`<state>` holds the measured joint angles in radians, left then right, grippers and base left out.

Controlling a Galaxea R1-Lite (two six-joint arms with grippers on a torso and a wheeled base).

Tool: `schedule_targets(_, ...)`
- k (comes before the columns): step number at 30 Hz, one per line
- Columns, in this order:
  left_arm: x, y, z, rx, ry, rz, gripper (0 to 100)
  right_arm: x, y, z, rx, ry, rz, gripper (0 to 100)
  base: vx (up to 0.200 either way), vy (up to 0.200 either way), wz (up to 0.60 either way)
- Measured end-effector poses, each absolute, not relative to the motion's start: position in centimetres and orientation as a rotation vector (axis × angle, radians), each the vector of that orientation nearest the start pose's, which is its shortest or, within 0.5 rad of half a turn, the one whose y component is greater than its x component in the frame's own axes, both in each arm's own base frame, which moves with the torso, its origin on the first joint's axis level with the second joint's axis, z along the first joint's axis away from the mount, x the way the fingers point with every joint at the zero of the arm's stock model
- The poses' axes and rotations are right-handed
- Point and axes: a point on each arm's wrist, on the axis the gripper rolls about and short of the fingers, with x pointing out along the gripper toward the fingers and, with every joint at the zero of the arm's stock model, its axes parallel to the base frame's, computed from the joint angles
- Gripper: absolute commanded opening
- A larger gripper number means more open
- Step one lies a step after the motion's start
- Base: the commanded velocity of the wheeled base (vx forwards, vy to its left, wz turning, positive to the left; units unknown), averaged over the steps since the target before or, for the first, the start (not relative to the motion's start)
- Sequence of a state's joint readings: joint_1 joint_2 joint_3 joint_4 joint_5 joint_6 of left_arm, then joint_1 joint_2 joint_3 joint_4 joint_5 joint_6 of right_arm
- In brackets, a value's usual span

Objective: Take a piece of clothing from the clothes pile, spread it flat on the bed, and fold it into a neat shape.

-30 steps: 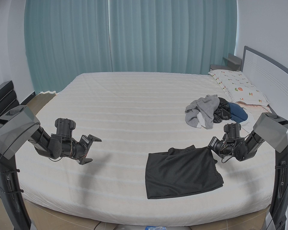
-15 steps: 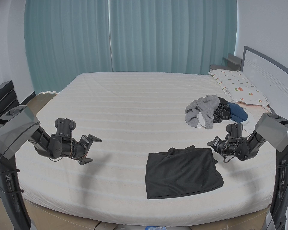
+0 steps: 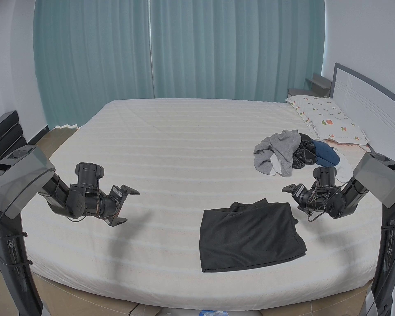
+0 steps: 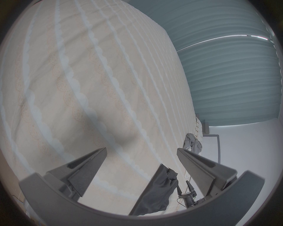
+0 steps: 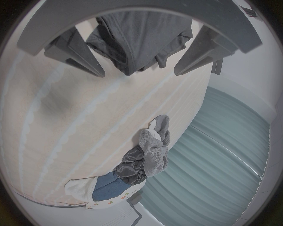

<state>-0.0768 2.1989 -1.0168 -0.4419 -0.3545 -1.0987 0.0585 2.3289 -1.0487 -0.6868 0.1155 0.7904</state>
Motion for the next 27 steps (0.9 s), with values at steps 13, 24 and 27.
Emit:
schedule_targets(13, 38.5, -4.3, 4.2, -1.134, 0.903, 0.027, 100, 40.7, 3.1, 1.7, 0.783, 0.644, -0.053, 100, 0.0, -0.108, 0.0)
schedule_targets(24, 38.4, -5.0, 4.4, -1.137, 0.909, 0.017, 100, 40.4, 3.6, 1.6, 0.779, 0.66, -0.038, 100, 0.0, -0.2, 0.0)
schedule_targets(27, 38.4, -5.1, 4.4, -1.135, 0.911, 0.013, 100, 40.3, 3.8, 1.5, 0.779, 0.664, -0.035, 100, 0.0, -0.2, 0.0)
